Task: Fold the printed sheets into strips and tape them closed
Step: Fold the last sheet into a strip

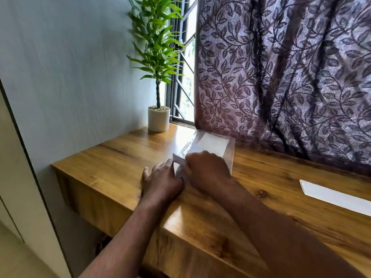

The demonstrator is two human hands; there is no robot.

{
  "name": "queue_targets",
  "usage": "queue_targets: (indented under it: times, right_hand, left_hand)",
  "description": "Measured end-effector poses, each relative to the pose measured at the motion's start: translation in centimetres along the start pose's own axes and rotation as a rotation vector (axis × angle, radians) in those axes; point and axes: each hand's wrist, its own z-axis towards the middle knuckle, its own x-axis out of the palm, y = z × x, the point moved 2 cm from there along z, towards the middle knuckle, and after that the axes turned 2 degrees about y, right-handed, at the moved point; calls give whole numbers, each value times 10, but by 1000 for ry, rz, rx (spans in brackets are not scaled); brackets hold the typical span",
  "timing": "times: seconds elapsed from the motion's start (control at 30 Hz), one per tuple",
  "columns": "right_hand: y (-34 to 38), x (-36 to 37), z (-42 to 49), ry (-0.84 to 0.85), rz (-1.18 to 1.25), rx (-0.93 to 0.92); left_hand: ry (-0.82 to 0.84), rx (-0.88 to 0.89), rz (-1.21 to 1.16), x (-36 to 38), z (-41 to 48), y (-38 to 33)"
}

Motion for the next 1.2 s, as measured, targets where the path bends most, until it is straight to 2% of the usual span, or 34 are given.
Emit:
queue_targets:
  times: [0.2,0.47,0.57,0.67,0.7,0.73,0.8,0.83,0.9,1.0,1.1,1.2]
  right_hand:
    - [-13,-68,-27,-230,210,14]
    - [-80,-155,-74,-476,468,103]
    - [-113,-170,-96,-540,532,154]
    - [-143,-177,-118,-615,532,214]
    - [-150,-177,-125,-643,532,218]
    - [-154,-178,-132,-672,559,217]
    - [-160,-180,-150,-736,573,194]
    - [-163,-181,-161,-760,534,164]
    - [-166,-176,-177,-767,450,85]
    - [-171,-164,-206,-654,237,-62]
    - [-175,-143,-226,-442,82,-234]
    - [-183,-125,-243,-270,129,-292]
  left_hand:
    - [26,29,67,-1,-2,-1]
    - [71,22,139,2,0,0]
    - [-86,130,94,0,-7,-11]
    - [-263,358,-166,-1,-24,-45]
    - [-236,361,-330,1,-29,-60]
    - [-142,304,-543,4,-32,-77]
    - [151,106,-1022,13,-37,-118]
    - [298,12,-1195,19,-40,-140]
    - [523,-94,-1394,27,-40,-168]
    - [740,-138,-1491,42,-42,-204]
    - [717,-45,-1348,57,-39,-233]
    - [707,3,-1149,81,-38,-255]
